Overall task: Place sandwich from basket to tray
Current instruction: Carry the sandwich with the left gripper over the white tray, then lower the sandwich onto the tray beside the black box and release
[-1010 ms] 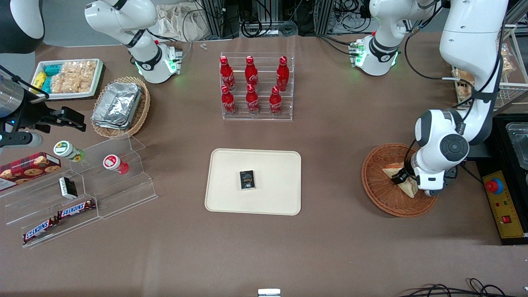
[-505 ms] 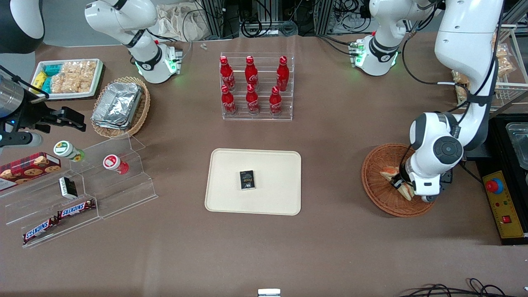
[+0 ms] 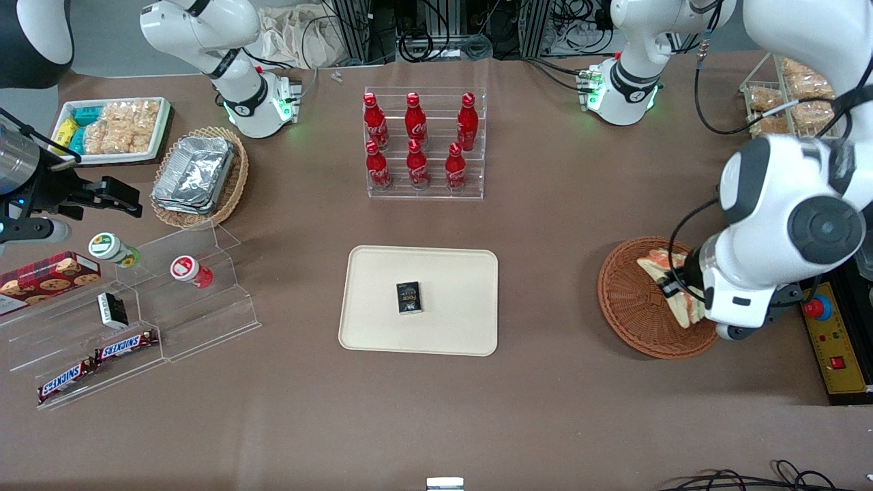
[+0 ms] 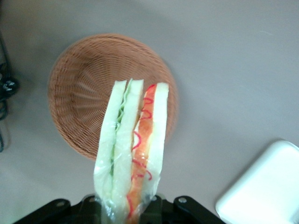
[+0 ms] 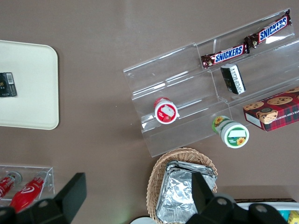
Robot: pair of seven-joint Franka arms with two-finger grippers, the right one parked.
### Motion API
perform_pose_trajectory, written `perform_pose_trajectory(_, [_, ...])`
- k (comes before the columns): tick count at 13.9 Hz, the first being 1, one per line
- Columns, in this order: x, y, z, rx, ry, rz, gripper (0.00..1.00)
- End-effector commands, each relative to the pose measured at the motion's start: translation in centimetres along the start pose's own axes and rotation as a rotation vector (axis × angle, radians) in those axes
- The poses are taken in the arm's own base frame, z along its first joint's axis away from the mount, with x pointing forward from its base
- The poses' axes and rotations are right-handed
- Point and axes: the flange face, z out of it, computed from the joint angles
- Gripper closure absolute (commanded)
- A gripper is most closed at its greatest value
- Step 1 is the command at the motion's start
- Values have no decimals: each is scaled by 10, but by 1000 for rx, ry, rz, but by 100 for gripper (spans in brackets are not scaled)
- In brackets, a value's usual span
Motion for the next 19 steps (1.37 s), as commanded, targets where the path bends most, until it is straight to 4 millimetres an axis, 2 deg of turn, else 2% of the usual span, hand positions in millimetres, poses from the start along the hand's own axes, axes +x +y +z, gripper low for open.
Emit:
perform_pose_trajectory(1, [-28, 71, -17, -86, -26, 167, 100])
perform_pose_trajectory(2, [-54, 102, -11, -94, -41, 226, 100])
perform_pose_trajectory(4, [-96, 162, 20, -117, -36, 303, 100])
perform_pose_trajectory(6, [-121, 213, 57, -191, -15, 264, 100])
perform_pose_trajectory(9, [-158, 263, 126, -202, -35, 314, 100])
perform_pose_trajectory(12, [-176, 288, 199, -140, 16, 391, 100])
perform_pose_trajectory(15, [-188, 288, 243, -46, 43, 457, 100])
perform_pose_trajectory(19, [-179, 286, 267, -13, 84, 485, 100])
